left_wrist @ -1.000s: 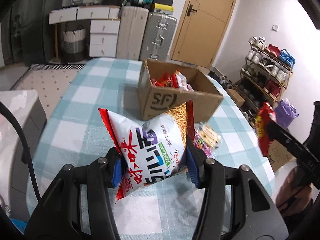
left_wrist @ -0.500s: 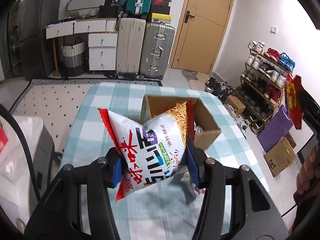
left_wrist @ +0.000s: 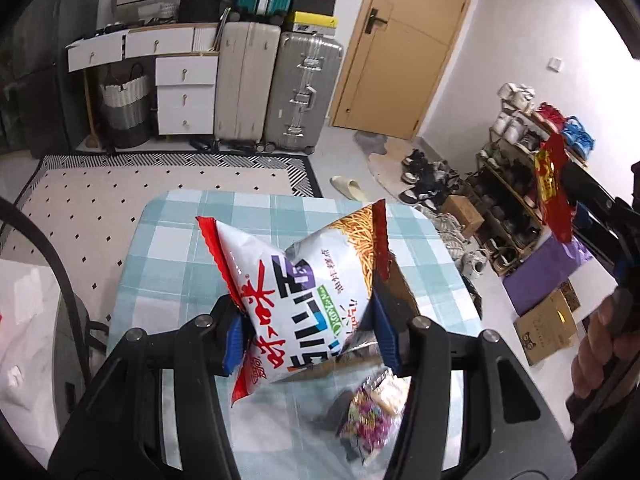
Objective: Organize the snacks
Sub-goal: 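Lift both held packs and carry them over the cardboard box, then open both grippers inside the box to drop both packs, then withdraw both grippers from the box toward the last two snacks, then grasp the purple Wangzai candy bag with the left gripper, then grasp the clear cookie pack with the right gripper while the left holds the purple bag, then lift both held packs and carry them over the cardboard box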
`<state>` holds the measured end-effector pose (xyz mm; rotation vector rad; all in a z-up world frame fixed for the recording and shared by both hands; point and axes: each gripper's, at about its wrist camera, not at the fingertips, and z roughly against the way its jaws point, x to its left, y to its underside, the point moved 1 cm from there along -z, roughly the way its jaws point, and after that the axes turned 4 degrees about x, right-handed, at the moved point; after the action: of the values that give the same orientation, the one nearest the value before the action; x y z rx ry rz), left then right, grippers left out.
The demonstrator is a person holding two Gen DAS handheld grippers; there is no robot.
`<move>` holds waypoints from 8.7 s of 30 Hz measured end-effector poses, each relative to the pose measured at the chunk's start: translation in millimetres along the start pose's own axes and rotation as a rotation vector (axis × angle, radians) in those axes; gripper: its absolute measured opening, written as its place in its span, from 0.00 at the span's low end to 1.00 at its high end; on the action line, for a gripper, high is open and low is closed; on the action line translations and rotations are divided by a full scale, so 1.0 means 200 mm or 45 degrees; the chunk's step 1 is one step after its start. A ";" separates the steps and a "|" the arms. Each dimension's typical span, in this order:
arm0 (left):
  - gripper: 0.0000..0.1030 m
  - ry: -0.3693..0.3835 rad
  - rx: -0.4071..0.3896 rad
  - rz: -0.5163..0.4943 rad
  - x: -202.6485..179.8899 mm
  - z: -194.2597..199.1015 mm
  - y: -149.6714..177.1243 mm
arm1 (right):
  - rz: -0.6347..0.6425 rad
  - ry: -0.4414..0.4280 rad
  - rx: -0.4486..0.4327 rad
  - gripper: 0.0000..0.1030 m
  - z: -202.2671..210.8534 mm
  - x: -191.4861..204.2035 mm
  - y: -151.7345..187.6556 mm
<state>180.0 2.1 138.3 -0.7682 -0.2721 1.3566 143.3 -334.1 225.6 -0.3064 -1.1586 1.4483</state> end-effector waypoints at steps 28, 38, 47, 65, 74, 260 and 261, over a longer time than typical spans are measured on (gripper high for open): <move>0.49 0.020 0.344 -0.007 -0.16 -0.94 0.00 | -0.182 0.025 0.376 0.49 -0.73 -0.51 0.32; 0.63 -0.029 0.301 0.021 -0.10 -0.83 -0.05 | -0.157 0.052 0.401 0.49 -0.76 -0.50 0.36; 0.70 -0.086 0.250 0.039 -0.04 -0.67 -0.08 | -0.107 0.106 0.449 0.55 -0.79 -0.48 0.39; 0.79 -0.114 0.027 -0.066 -0.15 -0.13 0.30 | -0.020 0.158 0.245 0.84 -0.22 -0.25 0.40; 0.86 -0.115 -0.107 -0.156 -0.29 0.09 0.61 | 0.110 0.216 0.021 0.96 0.14 -0.08 0.56; 0.27 -0.179 -0.106 -0.102 -0.12 -0.05 0.60 | 0.149 0.044 0.160 0.58 0.14 0.19 0.61; 0.27 -0.181 -0.104 -0.108 -0.13 -0.05 0.56 | 0.156 0.045 0.160 0.58 0.13 0.20 0.58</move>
<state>93.0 -23.3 66.5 -0.7212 -0.4699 1.3280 42.5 -289.3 165.7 -0.3185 -1.0306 1.6092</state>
